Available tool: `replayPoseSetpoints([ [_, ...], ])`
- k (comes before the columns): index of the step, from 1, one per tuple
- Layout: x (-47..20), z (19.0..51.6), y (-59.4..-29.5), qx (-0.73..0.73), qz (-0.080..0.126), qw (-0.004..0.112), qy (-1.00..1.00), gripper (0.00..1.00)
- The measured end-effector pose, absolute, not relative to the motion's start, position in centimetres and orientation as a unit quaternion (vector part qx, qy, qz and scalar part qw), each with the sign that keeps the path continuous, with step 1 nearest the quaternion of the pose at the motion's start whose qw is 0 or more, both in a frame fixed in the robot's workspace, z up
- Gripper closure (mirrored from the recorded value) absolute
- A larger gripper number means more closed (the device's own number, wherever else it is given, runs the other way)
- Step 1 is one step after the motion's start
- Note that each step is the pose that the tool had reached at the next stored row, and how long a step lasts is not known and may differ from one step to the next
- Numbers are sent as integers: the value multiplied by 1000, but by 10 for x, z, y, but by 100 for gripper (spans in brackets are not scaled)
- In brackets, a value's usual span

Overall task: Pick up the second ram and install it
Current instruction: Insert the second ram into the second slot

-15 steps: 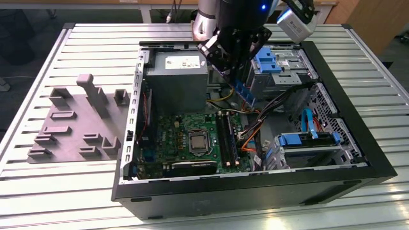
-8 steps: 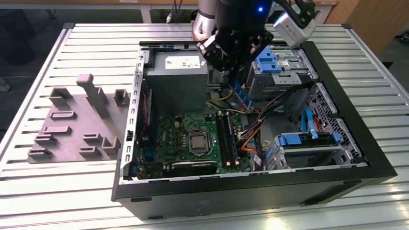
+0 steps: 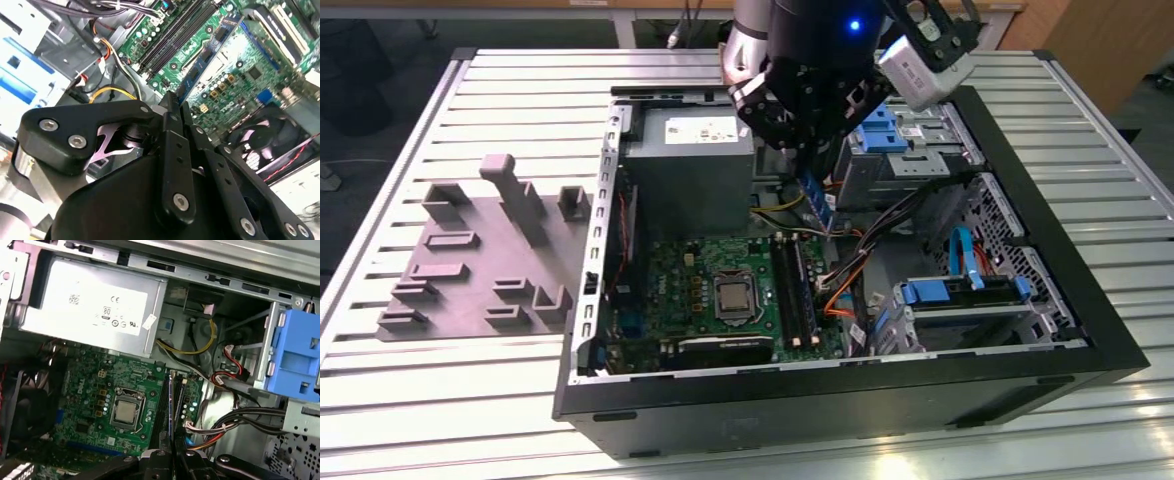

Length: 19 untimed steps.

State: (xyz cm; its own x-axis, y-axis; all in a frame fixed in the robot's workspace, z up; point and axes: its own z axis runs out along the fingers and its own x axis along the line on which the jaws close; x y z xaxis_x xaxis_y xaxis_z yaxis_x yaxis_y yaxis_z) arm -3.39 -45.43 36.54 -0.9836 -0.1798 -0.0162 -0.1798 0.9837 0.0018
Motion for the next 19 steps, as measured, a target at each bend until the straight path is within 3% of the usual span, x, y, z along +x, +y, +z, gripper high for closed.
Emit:
replayPoseSetpoints([
  [19,-33,352,-454,22,0,10,1000,86],
])
